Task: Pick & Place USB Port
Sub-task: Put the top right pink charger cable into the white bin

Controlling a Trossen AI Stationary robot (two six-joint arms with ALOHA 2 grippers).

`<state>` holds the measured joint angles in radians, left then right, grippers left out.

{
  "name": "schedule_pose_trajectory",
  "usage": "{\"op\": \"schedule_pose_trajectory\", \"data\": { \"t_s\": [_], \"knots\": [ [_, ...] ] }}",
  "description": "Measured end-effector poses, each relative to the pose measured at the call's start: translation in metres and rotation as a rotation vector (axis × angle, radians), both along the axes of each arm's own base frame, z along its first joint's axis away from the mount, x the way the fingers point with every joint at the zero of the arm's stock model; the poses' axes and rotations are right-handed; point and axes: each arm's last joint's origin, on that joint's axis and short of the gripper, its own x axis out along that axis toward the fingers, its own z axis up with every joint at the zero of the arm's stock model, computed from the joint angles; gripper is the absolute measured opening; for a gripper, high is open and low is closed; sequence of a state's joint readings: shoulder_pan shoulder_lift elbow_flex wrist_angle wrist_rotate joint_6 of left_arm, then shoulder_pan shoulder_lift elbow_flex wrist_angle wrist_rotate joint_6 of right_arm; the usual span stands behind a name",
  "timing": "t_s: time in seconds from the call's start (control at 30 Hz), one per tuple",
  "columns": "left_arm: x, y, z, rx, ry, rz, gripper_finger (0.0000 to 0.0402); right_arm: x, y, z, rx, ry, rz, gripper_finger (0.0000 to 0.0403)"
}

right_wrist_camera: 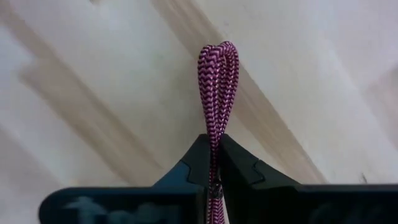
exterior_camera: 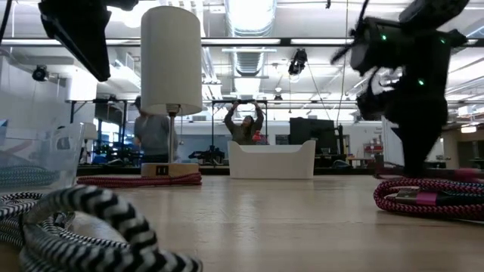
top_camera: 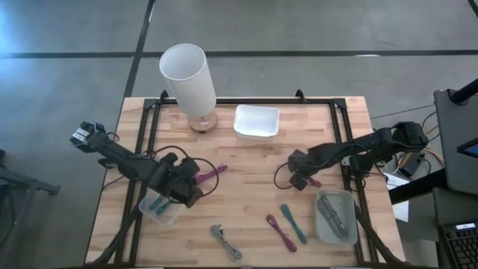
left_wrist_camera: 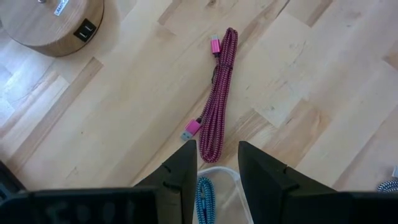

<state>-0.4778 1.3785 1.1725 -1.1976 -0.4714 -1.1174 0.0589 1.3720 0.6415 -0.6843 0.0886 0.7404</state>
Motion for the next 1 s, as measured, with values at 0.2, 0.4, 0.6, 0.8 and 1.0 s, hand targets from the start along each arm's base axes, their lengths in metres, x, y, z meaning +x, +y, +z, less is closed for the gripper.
{"op": "schedule_pose_trajectory", "data": {
  "t_s": [0.2,0.4,0.6,0.8,1.0],
  "knots": [
    [0.000,0.000,0.000,0.010,0.006,-0.019,0.0113,0.022,0.001,0.027,-0.032,-0.102,0.117,0.0016],
    [0.000,0.000,0.000,0.026,-0.001,-0.018,0.0113,0.043,-0.001,0.059,-0.173,-0.209,0.264,0.0016],
    [0.000,0.000,0.000,0.027,-0.001,-0.018,0.0113,0.065,-0.011,0.094,-0.301,-0.338,0.379,0.0015],
    [0.000,0.001,0.000,0.027,-0.002,-0.017,0.0113,0.085,-0.033,0.115,-0.434,-0.425,0.473,0.0015],
    [0.001,0.000,0.000,0.029,-0.006,-0.018,0.0113,0.108,-0.066,0.118,-0.555,-0.434,0.515,0.0015]
  ]
}}
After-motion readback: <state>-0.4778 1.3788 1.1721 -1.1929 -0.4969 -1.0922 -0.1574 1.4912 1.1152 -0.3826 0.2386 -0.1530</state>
